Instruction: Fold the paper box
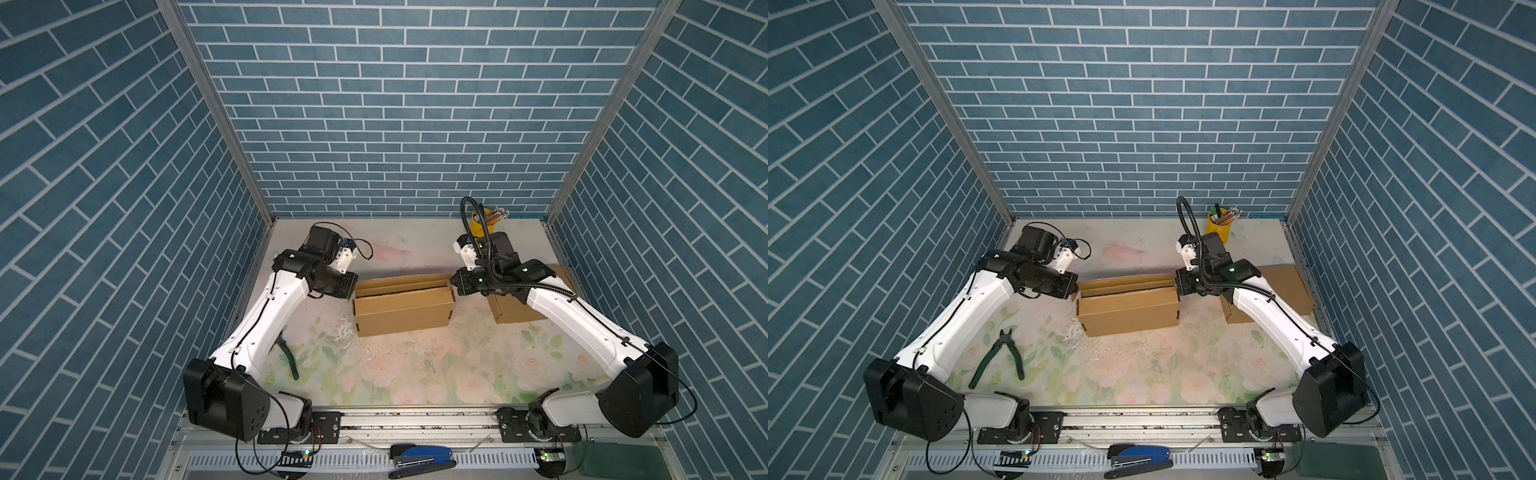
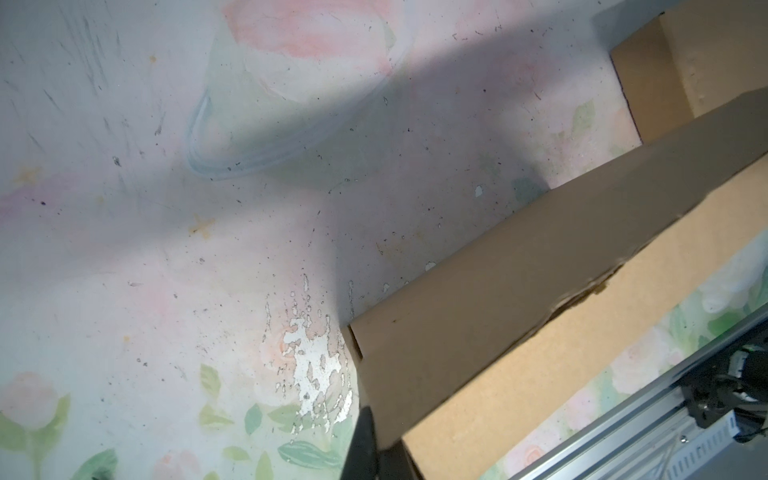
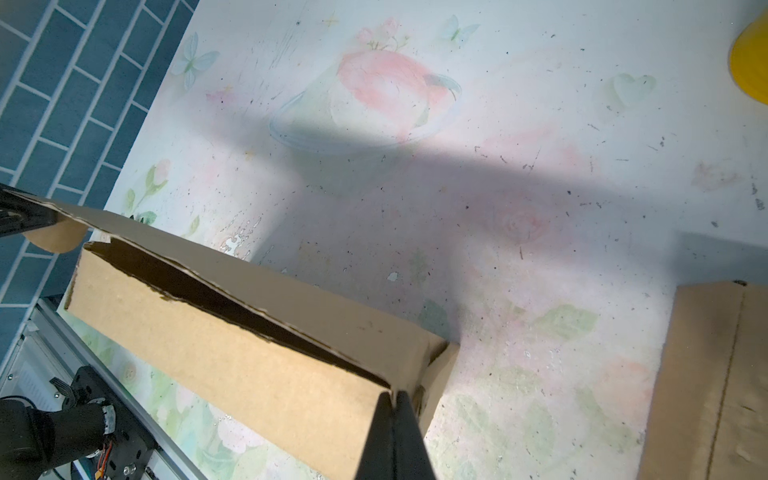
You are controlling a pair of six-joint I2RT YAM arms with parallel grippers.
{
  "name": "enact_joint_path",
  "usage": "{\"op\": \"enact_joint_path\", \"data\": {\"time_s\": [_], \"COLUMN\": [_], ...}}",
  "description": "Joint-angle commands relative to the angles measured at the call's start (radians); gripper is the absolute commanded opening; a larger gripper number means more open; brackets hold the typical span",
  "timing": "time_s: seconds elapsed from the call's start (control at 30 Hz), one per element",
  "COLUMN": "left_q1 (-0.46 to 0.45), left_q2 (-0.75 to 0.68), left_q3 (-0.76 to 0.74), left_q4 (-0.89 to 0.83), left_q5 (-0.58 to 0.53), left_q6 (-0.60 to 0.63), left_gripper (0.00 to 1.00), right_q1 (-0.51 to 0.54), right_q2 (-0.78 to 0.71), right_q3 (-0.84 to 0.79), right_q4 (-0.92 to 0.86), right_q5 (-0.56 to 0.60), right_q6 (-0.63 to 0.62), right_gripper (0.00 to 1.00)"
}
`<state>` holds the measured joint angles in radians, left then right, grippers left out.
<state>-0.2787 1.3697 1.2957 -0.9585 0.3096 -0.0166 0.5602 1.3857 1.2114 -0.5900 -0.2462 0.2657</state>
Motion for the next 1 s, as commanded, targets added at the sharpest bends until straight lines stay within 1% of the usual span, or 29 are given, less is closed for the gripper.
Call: {"op": "enact_joint_path", "data": {"time_s": [0.0, 0.13, 0.53, 0.77, 0.9, 0.97], "left_q1": [-0.005, -0.005, -0.005, -0.004, -0.005, -0.005], "left_q2": [-0.011, -0.018, -0.04, -0.046, -0.042, -0.031], "left_q3": [-0.032, -0.031, -0.1, -0.117, -0.102, -0.091], "left_q4": [0.01, 0.02, 0.108, 0.137, 0.146, 0.133], "left_q5": [0.086, 0.075, 0.149, 0.159, 0.178, 0.178], "left_q6": [-0.086, -0.114, -0.224, -0.265, -0.275, -0.261], "left_gripper": [0.03, 0.05, 0.05, 0.05, 0.06, 0.06], "right_q1": [0.01, 0.012, 0.014, 0.014, 0.015, 0.015], "right_q2": [0.016, 0.018, 0.021, 0.027, 0.029, 0.027], "right_q3": [-0.027, -0.026, -0.03, -0.029, -0.03, -0.029], "right_q4": [-0.009, -0.01, 0.004, 0.004, 0.004, 0.001], "right_q5": [-0.017, -0.018, -0.015, -0.014, -0.012, -0.01], "right_q6": [0.028, 0.029, 0.036, 0.038, 0.038, 0.035], "right_gripper": [0.0, 0.0, 0.0, 0.0, 0.0, 0.0]}}
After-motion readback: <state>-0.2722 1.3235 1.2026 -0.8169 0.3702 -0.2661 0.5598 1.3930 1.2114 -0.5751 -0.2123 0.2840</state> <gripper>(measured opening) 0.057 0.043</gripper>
